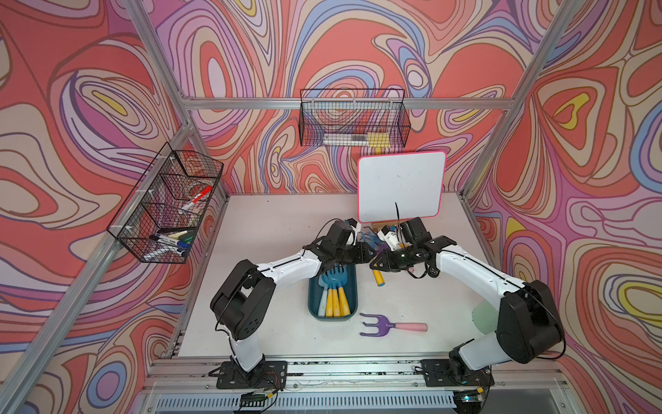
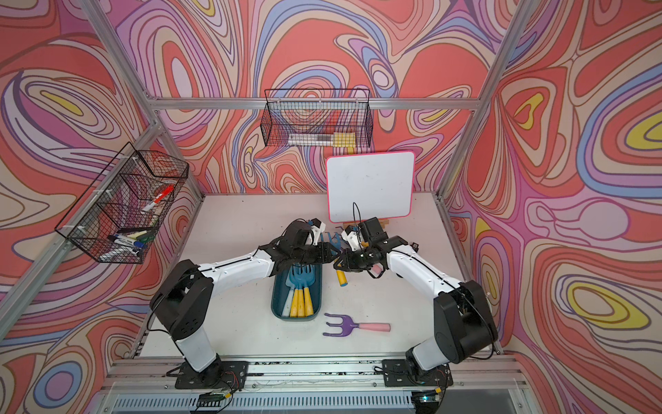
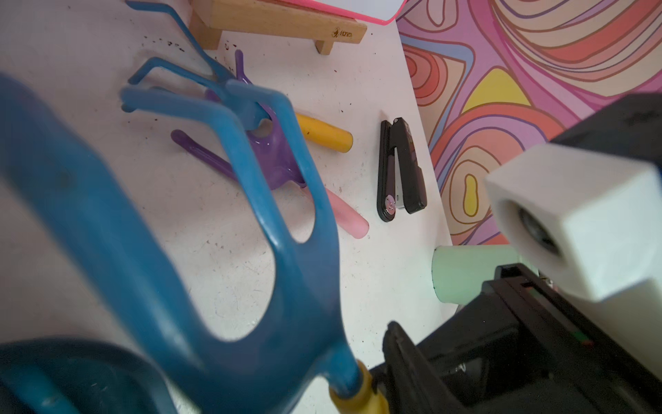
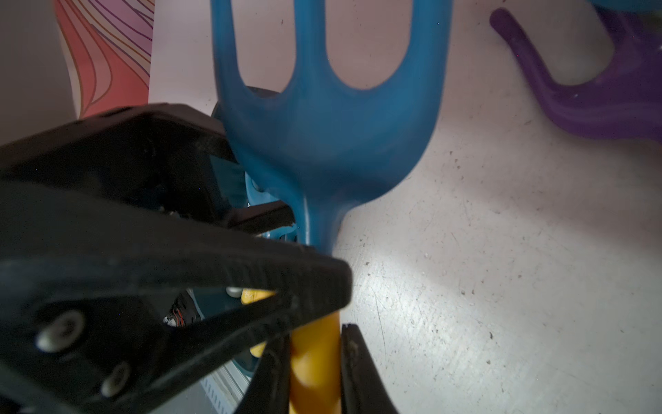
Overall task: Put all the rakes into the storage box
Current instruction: Pick up the rake at the center of the board, then place the rake in the storage box.
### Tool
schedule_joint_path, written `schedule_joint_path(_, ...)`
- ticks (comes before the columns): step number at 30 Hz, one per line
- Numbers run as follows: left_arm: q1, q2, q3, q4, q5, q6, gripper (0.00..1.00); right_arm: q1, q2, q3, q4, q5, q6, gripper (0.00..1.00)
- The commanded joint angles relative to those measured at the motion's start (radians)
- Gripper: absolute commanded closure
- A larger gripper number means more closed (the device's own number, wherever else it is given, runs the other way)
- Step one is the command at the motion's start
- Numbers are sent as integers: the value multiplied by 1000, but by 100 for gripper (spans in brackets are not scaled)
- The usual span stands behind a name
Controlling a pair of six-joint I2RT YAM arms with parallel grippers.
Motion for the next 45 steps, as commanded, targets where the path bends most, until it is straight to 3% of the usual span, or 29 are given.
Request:
schedule_joint_path(1,-3,30,29,53,28,-27,62,5,-17,0,23,-21,-15,100)
schedule_joint_path(6,-3,18,14,29,29,-21,95,5,-21,-1,23,-16,-15,100)
schedule_joint_path(8,-3,0,3,5,15,-12,100,5,-17,0,21,-16,-15,100)
schedule_joint_path(11,-3,-33,-12,-47,-15,1,100,5,-10,2,20,-15,-15,100)
schedule_joint_path(15,0,-92,-37,-153,-80,26,100,5,-9,1,17,1,-8,62)
schedule_joint_path(17,2,-134,-61,-188,-109,42,100,4,-16,-4,19,28,0,55)
schedule_joint_path(27,14,-368,-147,-451,-203,173,100,4,-2,-15,34,49,9,54)
schedule_joint_path(32,20,-430,-222,-494,-266,201,100,5,11,-14,38,43,11,54)
schedule_joint_path(45,20,-323,-270,-382,-238,168,100,5,-1,-21,44,48,15,54)
